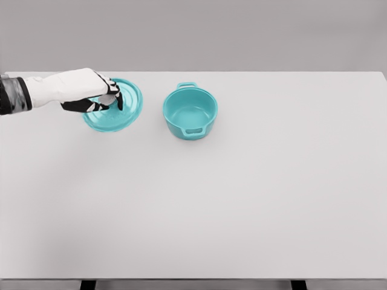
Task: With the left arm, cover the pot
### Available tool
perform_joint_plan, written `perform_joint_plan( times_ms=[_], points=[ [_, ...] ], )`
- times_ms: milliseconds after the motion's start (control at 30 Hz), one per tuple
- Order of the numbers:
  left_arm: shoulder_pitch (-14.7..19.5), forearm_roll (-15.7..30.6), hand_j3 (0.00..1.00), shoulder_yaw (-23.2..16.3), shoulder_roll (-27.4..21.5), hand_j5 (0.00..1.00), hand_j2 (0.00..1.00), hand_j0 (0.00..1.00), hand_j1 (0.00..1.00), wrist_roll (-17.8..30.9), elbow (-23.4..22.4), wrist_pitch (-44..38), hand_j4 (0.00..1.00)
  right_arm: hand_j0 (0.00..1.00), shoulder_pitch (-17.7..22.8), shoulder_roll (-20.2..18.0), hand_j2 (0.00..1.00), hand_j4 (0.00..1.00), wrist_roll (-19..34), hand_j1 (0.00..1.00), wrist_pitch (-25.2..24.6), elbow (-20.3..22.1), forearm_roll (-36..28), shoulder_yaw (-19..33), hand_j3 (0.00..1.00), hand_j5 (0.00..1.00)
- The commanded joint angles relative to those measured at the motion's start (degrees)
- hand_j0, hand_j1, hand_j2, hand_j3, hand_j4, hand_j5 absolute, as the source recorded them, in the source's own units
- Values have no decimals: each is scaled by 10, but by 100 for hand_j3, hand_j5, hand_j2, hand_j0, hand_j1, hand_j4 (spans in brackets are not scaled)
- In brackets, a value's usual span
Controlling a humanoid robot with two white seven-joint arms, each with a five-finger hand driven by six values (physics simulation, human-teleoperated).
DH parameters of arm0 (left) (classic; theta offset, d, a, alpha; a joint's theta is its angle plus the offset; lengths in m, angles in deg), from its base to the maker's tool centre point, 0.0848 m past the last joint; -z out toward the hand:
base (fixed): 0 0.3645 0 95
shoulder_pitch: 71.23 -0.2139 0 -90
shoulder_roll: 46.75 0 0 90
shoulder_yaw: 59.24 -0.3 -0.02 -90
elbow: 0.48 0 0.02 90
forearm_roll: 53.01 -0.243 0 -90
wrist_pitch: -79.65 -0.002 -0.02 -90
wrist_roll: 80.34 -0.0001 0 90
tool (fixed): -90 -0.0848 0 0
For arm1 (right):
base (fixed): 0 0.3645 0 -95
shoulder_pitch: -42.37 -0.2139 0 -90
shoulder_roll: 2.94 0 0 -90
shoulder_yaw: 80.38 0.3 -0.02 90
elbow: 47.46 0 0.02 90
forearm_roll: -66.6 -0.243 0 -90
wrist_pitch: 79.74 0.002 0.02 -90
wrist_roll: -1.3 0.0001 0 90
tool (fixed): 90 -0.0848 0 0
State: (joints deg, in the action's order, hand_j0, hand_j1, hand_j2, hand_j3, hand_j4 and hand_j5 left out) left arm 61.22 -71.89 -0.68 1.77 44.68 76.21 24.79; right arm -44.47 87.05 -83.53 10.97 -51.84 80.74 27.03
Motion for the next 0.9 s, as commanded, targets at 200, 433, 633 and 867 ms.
perform_joint_plan(
  times_ms=[200, 433, 633, 867],
  points=[
    [12, -18, 49, -2, 47, 49, 49, 49, 49, 0, -7, -1, 49, 100, 0, 0, 100, 100, 0, 100, 0, 0, 0, 0, 100, 100],
    [22, -38, 49, -3, 83, 49, 49, 49, 49, 0, -21, -1, 49, 100, 0, 0, 100, 100, 0, 100, 0, 0, 0, 0, 100, 100],
    [35, -68, 49, -3, 123, 49, 49, 49, 49, 0, -45, -1, 49, 100, 0, 0, 100, 100, 0, 100, 0, 0, 0, 0, 100, 100],
    [46, -84, 49, -3, 167, 49, 49, 49, 49, 0, -78, -1, 49, 100, 0, 0, 100, 100, 0, 100, 0, 0, 0, 0, 100, 100]
  ],
)
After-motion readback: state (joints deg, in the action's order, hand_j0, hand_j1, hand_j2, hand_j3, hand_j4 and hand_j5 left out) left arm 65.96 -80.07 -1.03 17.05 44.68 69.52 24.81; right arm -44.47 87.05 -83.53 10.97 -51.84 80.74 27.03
